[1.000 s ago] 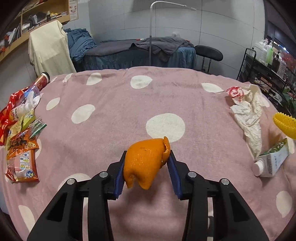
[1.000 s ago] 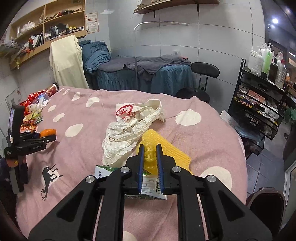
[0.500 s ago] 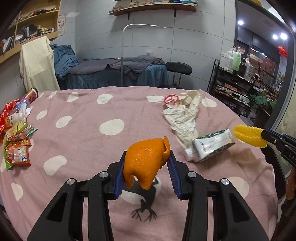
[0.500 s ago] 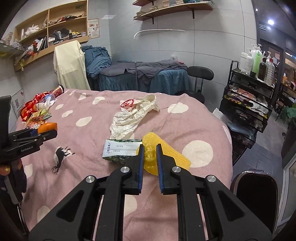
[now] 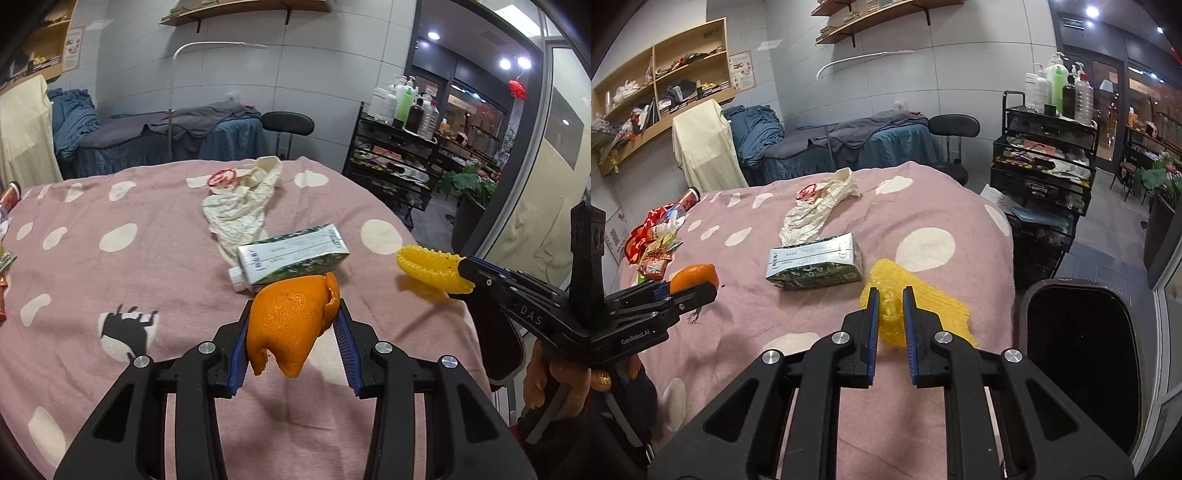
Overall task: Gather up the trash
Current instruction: 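Carry both items over the black bin and open both tools to drop them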
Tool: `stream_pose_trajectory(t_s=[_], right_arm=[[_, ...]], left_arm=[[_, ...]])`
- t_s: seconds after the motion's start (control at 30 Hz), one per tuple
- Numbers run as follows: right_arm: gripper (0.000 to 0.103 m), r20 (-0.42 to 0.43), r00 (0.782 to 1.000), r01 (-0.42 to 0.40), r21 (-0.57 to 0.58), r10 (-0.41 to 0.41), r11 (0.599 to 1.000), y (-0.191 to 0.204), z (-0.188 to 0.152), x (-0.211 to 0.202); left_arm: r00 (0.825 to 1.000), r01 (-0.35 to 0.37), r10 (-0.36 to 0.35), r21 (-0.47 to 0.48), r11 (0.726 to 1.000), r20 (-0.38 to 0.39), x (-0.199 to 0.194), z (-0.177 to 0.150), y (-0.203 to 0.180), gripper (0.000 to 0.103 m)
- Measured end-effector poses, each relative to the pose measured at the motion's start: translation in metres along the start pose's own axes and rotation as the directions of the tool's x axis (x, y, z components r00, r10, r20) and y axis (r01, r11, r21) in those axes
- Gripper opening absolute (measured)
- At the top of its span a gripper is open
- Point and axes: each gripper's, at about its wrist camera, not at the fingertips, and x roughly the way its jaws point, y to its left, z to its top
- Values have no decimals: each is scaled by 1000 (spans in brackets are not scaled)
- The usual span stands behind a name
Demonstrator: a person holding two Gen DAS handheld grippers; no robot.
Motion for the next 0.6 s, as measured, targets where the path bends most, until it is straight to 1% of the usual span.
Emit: stream_pose_trajectory(t_s=[0.2,0.37,0.5,0.6], right_arm=[[13,19,998,66,67,-68,996,-34,-11,-20],[12,30,987,153,123,-158,980,-65,-19,-36],[12,-1,972,233,181,-237,955,-97,-26,-40],[12,-38,960,279,223,-277,934,-120,-34,-37]], left_arm=[[997,73,-72,51,996,-12,9,0,-40,42],[992,126,-123,106,986,-30,15,-2,-73,42],[986,166,-160,152,974,-52,23,-1,-98,42],[981,191,-182,178,965,-65,28,-2,-114,42]])
